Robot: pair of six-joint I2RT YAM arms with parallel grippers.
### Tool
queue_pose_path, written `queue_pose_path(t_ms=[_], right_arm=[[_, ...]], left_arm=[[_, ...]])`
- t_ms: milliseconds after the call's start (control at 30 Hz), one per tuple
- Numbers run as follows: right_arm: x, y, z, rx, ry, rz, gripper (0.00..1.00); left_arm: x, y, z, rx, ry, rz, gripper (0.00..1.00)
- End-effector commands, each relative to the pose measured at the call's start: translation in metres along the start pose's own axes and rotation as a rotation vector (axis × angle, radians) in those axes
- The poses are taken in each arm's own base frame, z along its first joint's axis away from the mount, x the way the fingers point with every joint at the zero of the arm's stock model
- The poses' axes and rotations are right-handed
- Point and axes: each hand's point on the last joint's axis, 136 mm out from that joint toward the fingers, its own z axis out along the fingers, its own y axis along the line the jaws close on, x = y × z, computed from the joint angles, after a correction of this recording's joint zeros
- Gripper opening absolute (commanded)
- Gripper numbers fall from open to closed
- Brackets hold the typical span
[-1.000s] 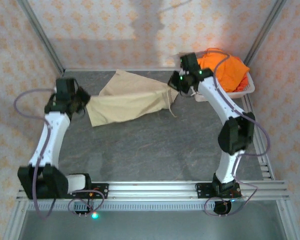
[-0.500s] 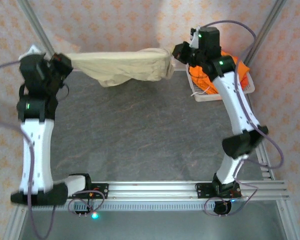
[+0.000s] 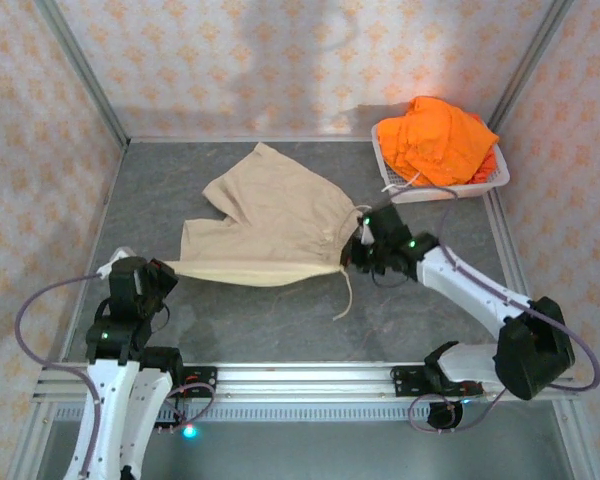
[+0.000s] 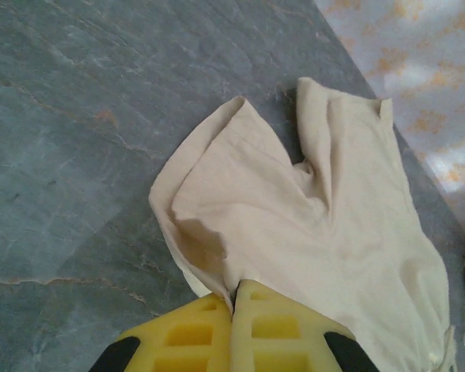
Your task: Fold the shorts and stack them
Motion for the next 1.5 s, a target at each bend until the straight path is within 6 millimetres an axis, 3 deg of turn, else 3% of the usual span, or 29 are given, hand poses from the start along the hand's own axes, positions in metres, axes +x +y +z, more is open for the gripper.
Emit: queue_pose_path(t_ms=[0, 133, 267, 400, 533, 733, 933, 1233, 1267, 1467], right_arm=[[0.000, 0.002, -0.016, -0.009, -0.125, 0.114, 0.00], [0.020, -0.003, -0.011, 0.003, -0.091, 0.191, 0.00], [0.021, -0.003, -0.013, 0.049, -0.078, 0.173, 0.00], [0.007, 0.003, -0.019, 0.074, -0.116, 0.170, 0.00], [-0.012, 0.013, -0.025, 0.078, -0.176, 0.190, 0.00], [-0.027, 0.014, -0.014, 0.109, -0.183, 0.266, 0.00], [-0.040, 0.006, -0.004, 0.151, -0.178, 0.378, 0.00], [-0.068, -0.006, 0.006, 0.147, -0.189, 0.499, 0.00], [-0.071, -0.007, 0.007, 0.149, -0.189, 0.502, 0.00], [-0.090, -0.018, 0.014, 0.163, -0.191, 0.535, 0.01]], left_arm=[[-0.026, 0.009, -0.010, -0.077, -0.125, -0.017, 0.00], [-0.043, -0.003, -0.012, -0.114, -0.132, 0.030, 0.00], [-0.067, -0.030, -0.015, -0.088, -0.168, 0.069, 0.00], [-0.093, -0.065, -0.011, -0.057, -0.186, 0.110, 0.00], [-0.111, -0.101, 0.008, -0.035, -0.173, 0.161, 0.00], [-0.133, -0.160, 0.050, -0.029, -0.145, 0.251, 0.00], [-0.137, -0.218, 0.100, -0.033, -0.100, 0.340, 0.00], [-0.123, -0.279, 0.178, -0.055, -0.041, 0.494, 0.00], [-0.117, -0.281, 0.194, -0.065, -0.026, 0.508, 0.00], [-0.106, -0.311, 0.240, -0.052, -0.015, 0.531, 0.00]])
